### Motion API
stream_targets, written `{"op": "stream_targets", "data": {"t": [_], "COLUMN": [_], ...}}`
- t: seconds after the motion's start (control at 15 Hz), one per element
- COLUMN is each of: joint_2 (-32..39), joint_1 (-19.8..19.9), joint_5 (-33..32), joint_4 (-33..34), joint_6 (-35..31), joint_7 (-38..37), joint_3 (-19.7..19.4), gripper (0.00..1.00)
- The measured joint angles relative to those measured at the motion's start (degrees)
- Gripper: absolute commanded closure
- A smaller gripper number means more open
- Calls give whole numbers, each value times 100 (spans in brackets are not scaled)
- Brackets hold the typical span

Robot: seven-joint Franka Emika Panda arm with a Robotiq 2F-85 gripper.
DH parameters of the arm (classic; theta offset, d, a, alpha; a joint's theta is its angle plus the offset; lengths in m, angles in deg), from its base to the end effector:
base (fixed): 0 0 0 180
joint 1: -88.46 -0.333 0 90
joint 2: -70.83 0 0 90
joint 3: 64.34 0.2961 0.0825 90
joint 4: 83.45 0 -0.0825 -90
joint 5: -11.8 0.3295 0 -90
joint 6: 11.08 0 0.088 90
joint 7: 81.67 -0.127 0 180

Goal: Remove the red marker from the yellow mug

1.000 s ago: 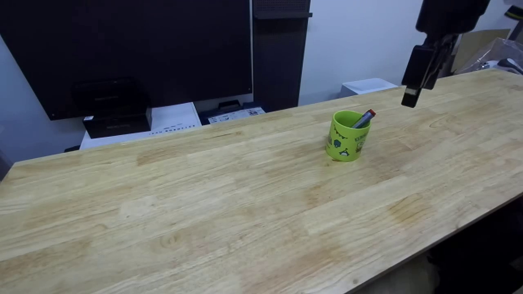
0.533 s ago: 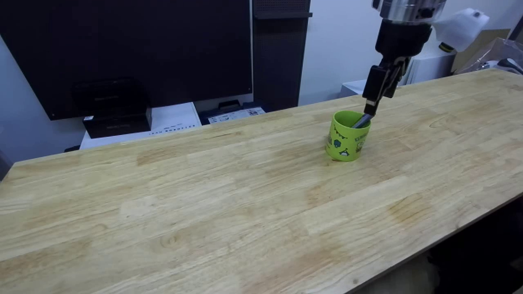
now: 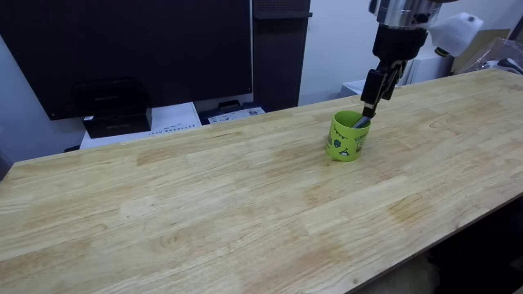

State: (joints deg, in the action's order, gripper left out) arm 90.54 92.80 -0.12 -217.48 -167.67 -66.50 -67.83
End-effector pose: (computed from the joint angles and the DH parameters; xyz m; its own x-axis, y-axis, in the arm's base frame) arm 0.4871 -0.0616 0.2024 0.9487 0.3161 0.0071 0.3131 -0.9424 0.1175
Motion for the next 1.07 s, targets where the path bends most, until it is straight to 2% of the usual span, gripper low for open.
{"op": "stream_targets", "data": {"t": [0.07,0.13,0.2,0.8,0.87,1.07], "joint_2": [37,77,124,314,317,293], "joint_1": [-5,-12,-20,-93,-95,-104], "joint_5": [0,-1,-11,-35,-38,-58], "joint_4": [6,11,18,76,78,77], "joint_6": [-26,-58,-106,-271,-284,-290], "joint_7": [0,-4,-8,-46,-47,-47], "joint_3": [0,0,-1,-16,-18,-35], "gripper": [0,6,26,89,93,93]}}
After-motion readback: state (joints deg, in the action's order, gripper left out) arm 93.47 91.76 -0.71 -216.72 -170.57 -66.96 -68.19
